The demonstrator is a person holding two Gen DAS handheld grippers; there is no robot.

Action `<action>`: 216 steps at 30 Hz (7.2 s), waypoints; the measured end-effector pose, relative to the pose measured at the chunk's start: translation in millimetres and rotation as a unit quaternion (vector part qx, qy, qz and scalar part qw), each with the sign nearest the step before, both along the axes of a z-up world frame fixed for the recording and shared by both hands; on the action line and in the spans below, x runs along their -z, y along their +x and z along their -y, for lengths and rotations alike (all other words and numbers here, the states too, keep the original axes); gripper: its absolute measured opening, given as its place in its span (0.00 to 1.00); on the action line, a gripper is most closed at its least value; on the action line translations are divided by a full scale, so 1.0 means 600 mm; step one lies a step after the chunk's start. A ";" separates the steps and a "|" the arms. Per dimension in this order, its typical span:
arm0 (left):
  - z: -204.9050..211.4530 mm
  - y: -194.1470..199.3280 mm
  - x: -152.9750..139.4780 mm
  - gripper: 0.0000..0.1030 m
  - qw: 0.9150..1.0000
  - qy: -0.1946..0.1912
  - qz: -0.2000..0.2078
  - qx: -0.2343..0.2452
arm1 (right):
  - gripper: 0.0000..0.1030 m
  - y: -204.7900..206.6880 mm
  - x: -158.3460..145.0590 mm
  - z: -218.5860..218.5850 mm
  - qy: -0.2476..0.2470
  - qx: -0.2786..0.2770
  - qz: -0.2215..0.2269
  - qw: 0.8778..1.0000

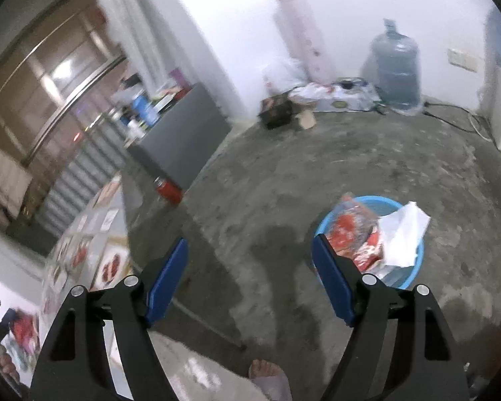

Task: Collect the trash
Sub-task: 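Bring both tools back over the table, then close the left tool on the clear red-flower bag while the right tool grips the gold box, then lift the flower bag and gold box off the table with both tools, then carry the flower bag and gold box over the blue wastebasket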

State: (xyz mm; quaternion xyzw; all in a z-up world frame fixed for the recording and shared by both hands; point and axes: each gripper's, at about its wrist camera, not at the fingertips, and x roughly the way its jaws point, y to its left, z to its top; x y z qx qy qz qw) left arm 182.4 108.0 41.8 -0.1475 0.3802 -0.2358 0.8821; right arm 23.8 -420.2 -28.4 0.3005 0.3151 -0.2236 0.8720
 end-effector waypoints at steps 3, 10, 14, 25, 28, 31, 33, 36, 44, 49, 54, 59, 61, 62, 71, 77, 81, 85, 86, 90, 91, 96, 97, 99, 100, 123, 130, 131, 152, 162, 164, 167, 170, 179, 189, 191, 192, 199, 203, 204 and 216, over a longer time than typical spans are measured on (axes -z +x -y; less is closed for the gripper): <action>-0.041 -0.018 0.013 0.80 1.000 -0.004 -0.007 -0.025 | 0.72 0.020 -0.013 -0.042 -0.008 -0.032 -0.008 0.999; -0.081 -0.066 0.051 0.81 0.999 0.018 -0.019 -0.043 | 0.72 0.057 -0.043 -0.138 -0.028 -0.117 -0.011 0.993; -0.063 -0.090 0.088 0.84 0.998 0.047 -0.033 -0.022 | 0.72 0.073 -0.047 -0.183 -0.028 -0.147 -0.012 0.989; 0.020 -0.140 0.176 0.84 0.984 0.170 -0.034 0.031 | 0.72 0.119 -0.021 -0.300 -0.014 -0.233 -0.045 0.971; 0.021 -0.149 0.190 0.84 0.982 0.182 -0.033 0.040 | 0.72 0.126 -0.022 -0.308 -0.012 -0.238 -0.044 0.970; 0.027 -0.160 0.203 0.80 0.973 0.224 -0.013 0.048 | 0.72 0.128 -0.019 -0.307 -0.009 -0.238 -0.047 0.970; 0.032 -0.165 0.205 0.77 0.968 0.246 0.001 0.054 | 0.72 0.130 -0.018 -0.304 -0.007 -0.237 -0.049 0.970; 0.025 -0.164 0.202 0.70 0.969 0.242 0.002 0.053 | 0.72 0.133 -0.015 -0.301 -0.002 -0.235 -0.050 0.971; 0.012 -0.162 0.198 0.48 0.969 0.238 0.011 0.061 | 0.72 0.133 -0.012 -0.298 0.004 -0.230 -0.048 0.972; 0.011 -0.164 0.196 0.33 0.971 0.231 0.019 0.064 | 0.72 0.132 -0.015 -0.294 0.016 -0.231 -0.041 0.972; -0.002 -0.151 0.196 0.22 0.974 0.215 0.016 0.061 | 0.72 0.142 -0.017 -0.299 0.023 -0.239 -0.039 0.970; -0.031 -0.120 0.195 0.06 0.981 0.187 0.003 0.048 | 0.72 0.176 -0.027 -0.325 0.017 -0.269 -0.036 0.962; -0.049 -0.101 0.195 0.06 0.983 0.178 -0.001 0.039 | 0.72 0.195 -0.027 -0.335 0.017 -0.284 -0.035 0.958; -0.061 -0.087 0.195 0.05 0.985 0.172 -0.006 0.033 | 0.72 0.214 -0.025 -0.344 0.020 -0.295 -0.036 0.955; -0.149 0.039 0.195 0.04 0.992 0.114 -0.053 -0.022 | 0.72 0.373 -0.016 -0.472 -0.026 -0.409 -0.042 0.911; -0.184 0.118 0.200 0.04 0.993 0.074 -0.076 -0.045 | 0.72 0.503 0.020 -0.585 -0.075 -0.474 -0.057 0.876; -0.194 0.167 0.203 0.04 0.993 0.059 -0.082 -0.059 | 0.72 0.572 0.053 -0.646 -0.122 -0.495 -0.079 0.857; -0.195 0.191 0.202 0.04 0.993 0.058 -0.081 -0.063 | 0.72 0.616 0.079 -0.663 -0.119 -0.488 -0.092 0.860; -0.194 0.194 0.203 0.04 0.993 0.058 -0.080 -0.063 | 0.72 0.621 0.082 -0.663 -0.115 -0.487 -0.092 0.861; -0.194 0.201 0.203 0.04 0.993 0.059 -0.078 -0.063 | 0.72 0.632 0.088 -0.670 -0.122 -0.488 -0.083 0.860; -0.194 0.200 0.203 0.04 0.993 0.059 -0.079 -0.063 | 0.72 0.633 0.088 -0.671 -0.124 -0.489 -0.082 0.859; -0.192 0.204 0.202 0.03 0.993 0.065 -0.078 -0.067 | 0.57 0.631 0.090 -0.684 -0.153 -0.497 -0.086 0.850; -0.192 0.203 0.201 0.03 0.992 0.066 -0.079 -0.067 | 0.51 0.630 0.089 -0.684 -0.156 -0.498 -0.087 0.849; -0.188 0.201 0.200 0.03 0.992 0.067 -0.082 -0.068 | 0.51 0.624 0.088 -0.679 -0.152 -0.501 -0.088 0.848; -0.186 0.199 0.200 0.02 0.992 0.066 -0.085 -0.067 | 0.51 0.619 0.087 -0.676 -0.151 -0.501 -0.090 0.848; 0.047 -0.146 0.197 0.02 0.981 0.062 -0.087 0.160 | 0.51 0.142 0.062 -0.487 -0.179 -0.406 -0.147 0.884; 0.070 -0.175 0.191 0.05 0.977 0.116 -0.059 0.167 | 0.51 0.107 0.066 -0.465 -0.141 -0.362 -0.131 0.912; 0.073 -0.174 0.191 0.11 0.977 0.123 -0.058 0.167 | 0.52 0.108 0.066 -0.464 -0.138 -0.362 -0.132 0.913; 0.100 -0.187 0.184 0.03 0.967 0.195 -0.025 0.163 | 0.51 0.113 0.071 -0.472 -0.137 -0.357 -0.125 0.916; 0.086 -0.185 0.157 0.00 0.974 0.167 -0.013 0.151 | 0.50 0.101 0.049 -0.450 -0.097 -0.340 -0.083 0.932; 0.085 -0.183 0.146 0.00 0.975 0.164 -0.006 0.148 | 0.50 0.099 0.041 -0.443 -0.095 -0.334 -0.074 0.935; 0.087 -0.181 0.123 0.00 0.977 0.154 0.007 0.147 | 0.50 0.094 0.029 -0.430 -0.090 -0.323 -0.060 0.940; 0.093 -0.177 0.097 0.00 0.978 0.145 0.027 0.150 | 0.50 0.089 0.019 -0.413 -0.082 -0.307 -0.046 0.947; 0.170 -0.146 0.026 0.00 0.971 0.113 0.063 0.199 | 0.50 0.036 -0.017 -0.333 -0.078 -0.224 0.011 0.971; 0.398 -0.142 -0.046 0.00 0.935 0.074 0.100 0.332 | 0.50 -0.102 -0.047 -0.102 -0.069 -0.012 0.042 0.997; 0.459 -0.143 -0.044 0.00 0.923 0.073 0.096 0.366 | 0.50 -0.117 -0.044 -0.065 -0.067 0.017 0.039 0.997; 0.496 -0.142 -0.040 0.00 0.916 0.070 0.089 0.385 | 0.50 -0.127 -0.038 -0.036 -0.061 0.042 0.032 0.997; 0.732 -0.137 0.047 0.00 0.875 0.097 0.012 0.473 | 0.50 -0.175 0.044 0.131 0.038 0.153 0.025 0.987; 0.842 -0.126 0.122 0.00 0.861 0.128 -0.029 0.492 | 0.50 -0.193 0.100 0.192 0.080 0.184 0.025 0.979; 0.878 -0.118 0.149 0.00 0.858 0.136 -0.044 0.493 | 0.50 -0.195 0.119 0.206 0.093 0.191 0.025 0.977; 1.111 -0.036 0.447 0.00 0.836 0.199 -0.163 0.485 | 0.50 -0.143 0.365 0.329 0.219 0.231 -0.010 0.948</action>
